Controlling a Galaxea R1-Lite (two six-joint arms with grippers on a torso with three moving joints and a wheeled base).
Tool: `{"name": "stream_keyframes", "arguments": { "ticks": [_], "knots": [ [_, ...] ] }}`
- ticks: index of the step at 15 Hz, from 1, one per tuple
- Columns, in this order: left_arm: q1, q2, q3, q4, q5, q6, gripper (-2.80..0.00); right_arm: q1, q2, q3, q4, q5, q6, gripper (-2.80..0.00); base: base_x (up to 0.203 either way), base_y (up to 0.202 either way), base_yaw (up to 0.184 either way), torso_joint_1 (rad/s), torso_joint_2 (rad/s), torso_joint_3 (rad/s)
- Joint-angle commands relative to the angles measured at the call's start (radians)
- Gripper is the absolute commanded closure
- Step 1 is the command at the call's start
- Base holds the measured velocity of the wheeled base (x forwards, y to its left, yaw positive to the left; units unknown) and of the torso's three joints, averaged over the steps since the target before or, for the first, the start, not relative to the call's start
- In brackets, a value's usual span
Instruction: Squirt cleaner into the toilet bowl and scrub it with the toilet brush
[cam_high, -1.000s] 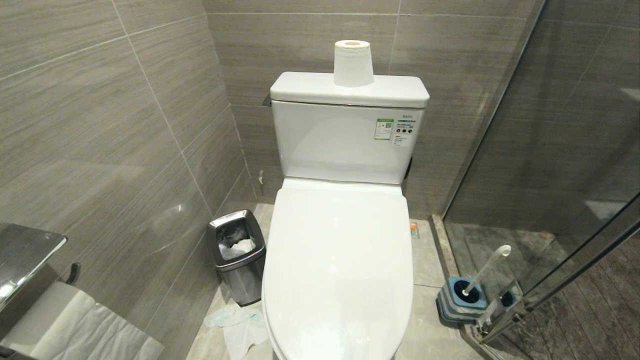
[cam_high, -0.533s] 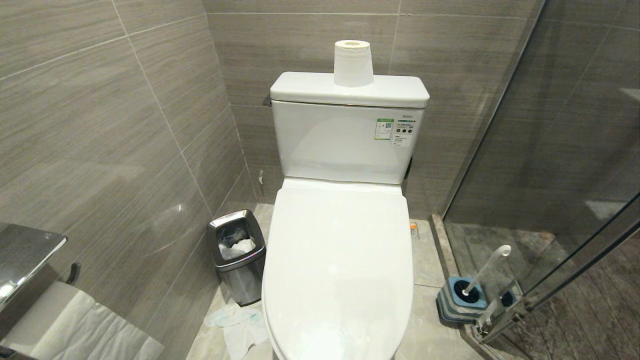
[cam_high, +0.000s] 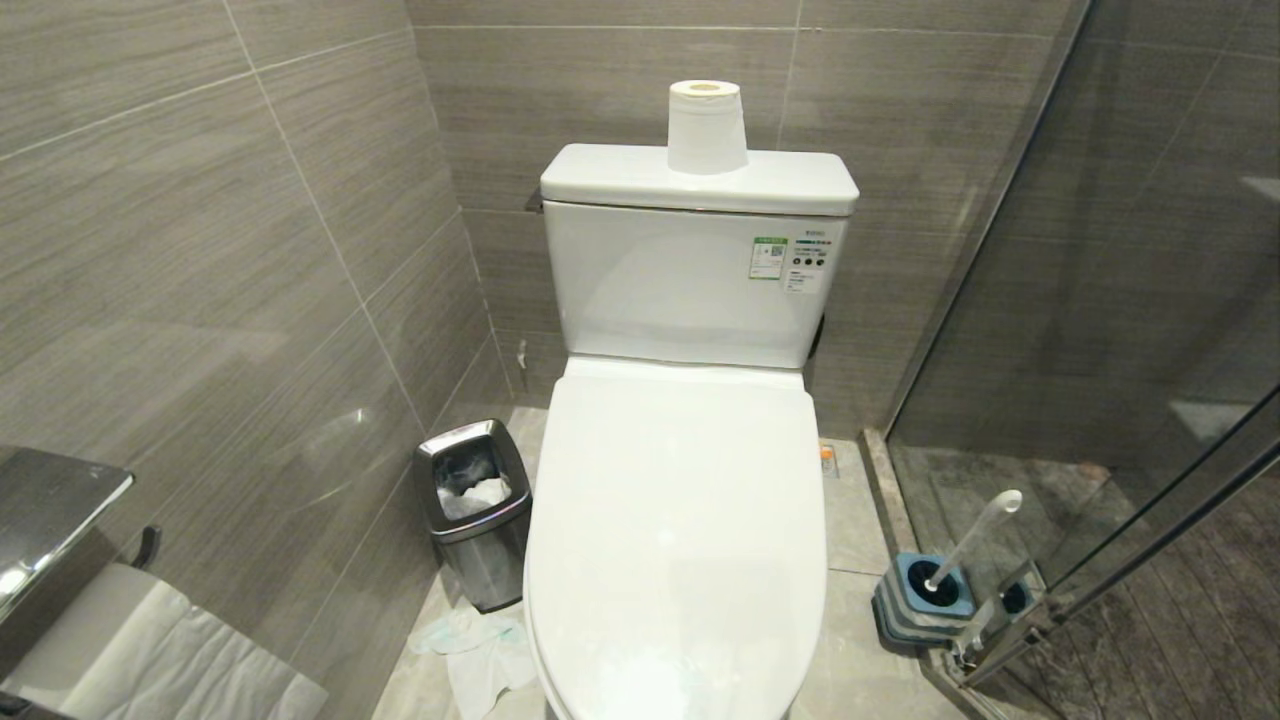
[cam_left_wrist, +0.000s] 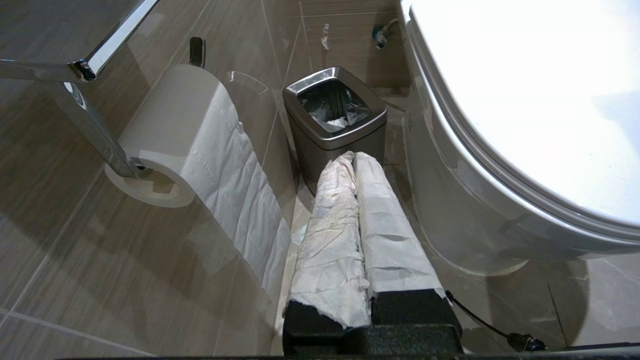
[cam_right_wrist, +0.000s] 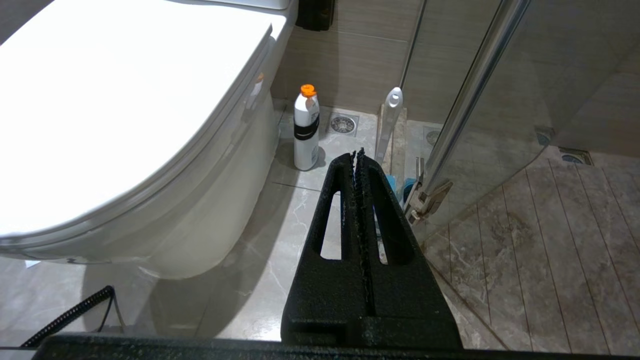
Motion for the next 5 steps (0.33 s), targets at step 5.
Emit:
{"name": "stream_keyframes", "arguments": {
  "ticks": [5],
  "knots": [
    [0.000,0.001,0.000,0.001,0.000,0.001,0.00,0.000,0.000,0.002,0.000,0.000,0.000,0.00,0.000,0.000,0.000,0.000,0.00,0.000]
  ]
}}
